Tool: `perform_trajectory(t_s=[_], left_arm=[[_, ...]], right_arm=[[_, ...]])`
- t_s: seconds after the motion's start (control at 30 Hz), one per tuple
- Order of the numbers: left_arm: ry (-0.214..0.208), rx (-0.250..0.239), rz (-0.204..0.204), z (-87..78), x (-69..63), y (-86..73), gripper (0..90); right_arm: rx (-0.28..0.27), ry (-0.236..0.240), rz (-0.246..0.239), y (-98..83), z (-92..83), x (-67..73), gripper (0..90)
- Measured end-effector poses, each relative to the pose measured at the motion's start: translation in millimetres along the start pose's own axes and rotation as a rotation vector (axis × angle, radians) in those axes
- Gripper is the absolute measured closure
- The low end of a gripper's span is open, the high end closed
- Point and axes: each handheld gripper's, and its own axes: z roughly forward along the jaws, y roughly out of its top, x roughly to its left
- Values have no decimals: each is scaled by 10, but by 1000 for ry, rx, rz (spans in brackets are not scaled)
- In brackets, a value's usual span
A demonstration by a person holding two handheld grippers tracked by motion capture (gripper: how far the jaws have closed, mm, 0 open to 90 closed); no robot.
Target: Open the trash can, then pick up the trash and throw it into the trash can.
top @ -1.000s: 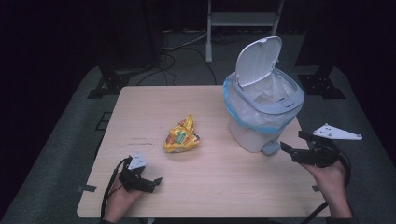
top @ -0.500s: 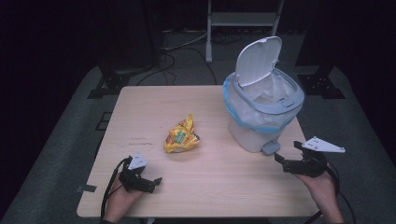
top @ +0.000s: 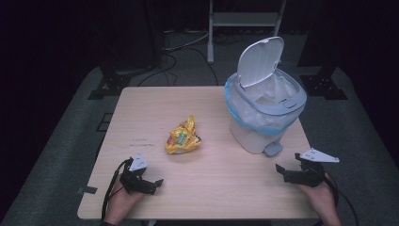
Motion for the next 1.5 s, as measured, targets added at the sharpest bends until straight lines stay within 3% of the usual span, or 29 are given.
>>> perform_trajectory(t_s=[0.27, 0.53, 0.73, 1.17, 1.5], left_arm=[[1, 0, 0, -1, 0, 0, 0], [0, 0, 0, -1, -1, -1, 0], [-1, -1, 1, 3, 2, 3, 0], [-13, -32, -8, -4, 13, 28, 0], [-4, -85, 6, -72, 48, 237, 0]], right_arm=[[60, 6, -10, -153, 105, -24, 27], [102, 1, -23, -185, 151, -32, 26], [167, 4, -38, -179, 203, -12, 23], [167, -7, -32, -176, 208, -4, 22], [167, -7, -32, -176, 208, -4, 22]])
